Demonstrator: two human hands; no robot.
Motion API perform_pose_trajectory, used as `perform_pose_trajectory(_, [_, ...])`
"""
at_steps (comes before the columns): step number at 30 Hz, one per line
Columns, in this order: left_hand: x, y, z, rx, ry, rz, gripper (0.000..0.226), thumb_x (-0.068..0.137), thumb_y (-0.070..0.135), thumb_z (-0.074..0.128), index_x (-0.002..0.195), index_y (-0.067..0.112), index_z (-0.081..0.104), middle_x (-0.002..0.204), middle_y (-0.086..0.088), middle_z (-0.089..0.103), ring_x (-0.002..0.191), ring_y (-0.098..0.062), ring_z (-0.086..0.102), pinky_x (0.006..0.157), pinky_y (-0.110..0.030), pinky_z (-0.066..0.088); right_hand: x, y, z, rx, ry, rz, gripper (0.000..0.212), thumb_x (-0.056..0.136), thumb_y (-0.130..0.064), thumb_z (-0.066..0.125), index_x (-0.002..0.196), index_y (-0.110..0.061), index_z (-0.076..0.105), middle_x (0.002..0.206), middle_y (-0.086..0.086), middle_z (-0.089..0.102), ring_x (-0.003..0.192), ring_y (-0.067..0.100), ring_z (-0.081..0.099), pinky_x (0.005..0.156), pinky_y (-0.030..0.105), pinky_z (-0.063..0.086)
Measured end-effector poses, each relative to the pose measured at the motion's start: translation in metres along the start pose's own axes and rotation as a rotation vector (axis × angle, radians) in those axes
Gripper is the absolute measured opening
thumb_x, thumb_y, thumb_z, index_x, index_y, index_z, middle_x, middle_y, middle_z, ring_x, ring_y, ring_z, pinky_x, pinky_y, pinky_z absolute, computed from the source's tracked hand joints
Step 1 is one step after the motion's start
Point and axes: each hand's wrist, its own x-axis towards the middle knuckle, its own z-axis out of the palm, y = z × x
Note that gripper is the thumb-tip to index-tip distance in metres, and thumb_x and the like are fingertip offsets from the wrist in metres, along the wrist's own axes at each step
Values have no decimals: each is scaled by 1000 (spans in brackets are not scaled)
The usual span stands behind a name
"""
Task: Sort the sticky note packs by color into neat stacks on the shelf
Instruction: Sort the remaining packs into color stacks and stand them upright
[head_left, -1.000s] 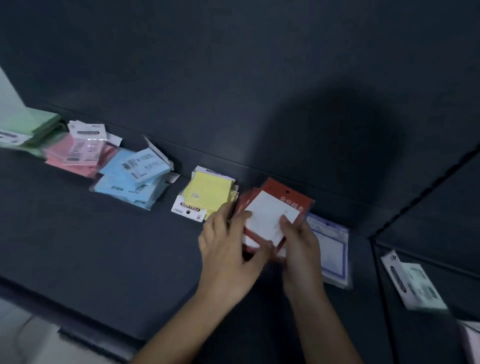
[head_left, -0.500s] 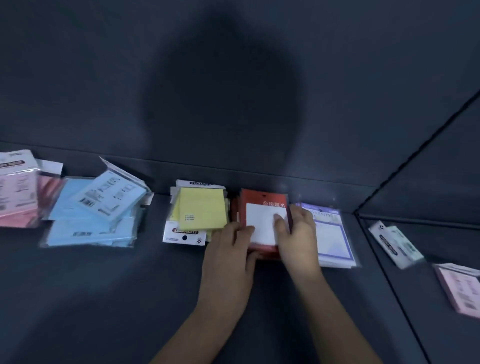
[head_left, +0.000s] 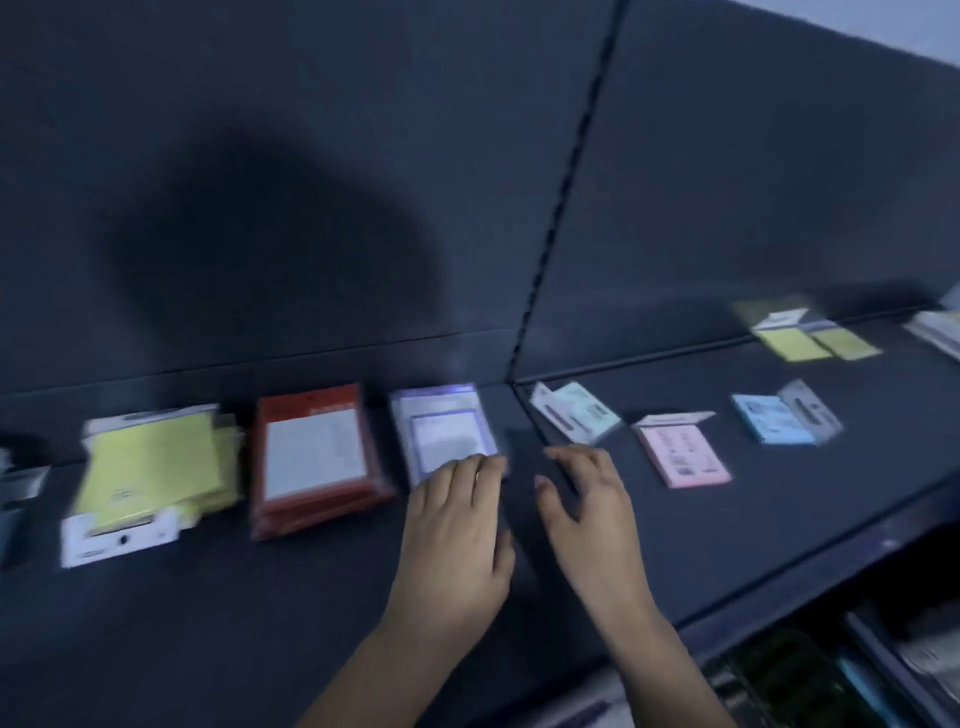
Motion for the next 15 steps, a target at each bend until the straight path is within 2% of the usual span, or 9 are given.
perform_pose_trajectory(2, [5,39,18,-17,-85,40,62,70,36,56,127,17,42,112,4,61,103,-15,54,90,-29,43,-7,34,-39,-85,51,21,25,86,-9,60,112,-11,61,109,-1,54,104,16,53,90,17,35])
perform_pose_trajectory(3, [6,57,25,-36,-136,45,66,76,36,58,135,16,36,121,3,57,111,-16,52,96,-30,41,-10,49,-56,-116,62,39,25,86,-9,60,111,-10,62,108,-1,56,103,16,53,89,17,35])
perform_pose_trajectory(4, [9,79,31,-62,-184,54,70,84,36,55,144,17,23,132,3,48,121,-16,45,104,-31,35,-15,66,-74,-140,69,65,24,86,-9,61,110,-10,63,106,1,58,102,18,54,87,18,36])
perform_pose_trajectory(6, [15,128,49,-120,-196,105,77,93,39,45,148,22,-5,145,8,29,133,-12,28,112,-27,19,-24,104,-117,-173,68,134,23,85,-9,62,108,-8,64,103,3,61,101,20,56,85,22,38])
perform_pose_trajectory(8, [22,176,68,-145,-192,135,80,94,41,42,145,24,-16,146,10,26,134,-10,25,112,-25,14,-35,141,-158,-203,68,184,25,85,-12,63,110,-9,64,103,1,60,103,20,57,85,21,38])
perform_pose_trajectory(11, [35,237,99,-170,-226,184,78,93,41,43,146,23,-11,144,9,30,132,-10,28,111,-25,16,-51,188,-215,-224,71,231,34,86,-18,62,120,-15,59,112,-5,55,111,13,51,88,17,33])
perform_pose_trajectory(15, [55,296,133,-134,-244,237,61,93,39,44,145,25,16,141,10,38,130,-10,32,108,-26,20,-62,237,-271,-248,64,215,39,88,-24,61,126,-21,52,116,-13,49,114,8,46,94,18,34])
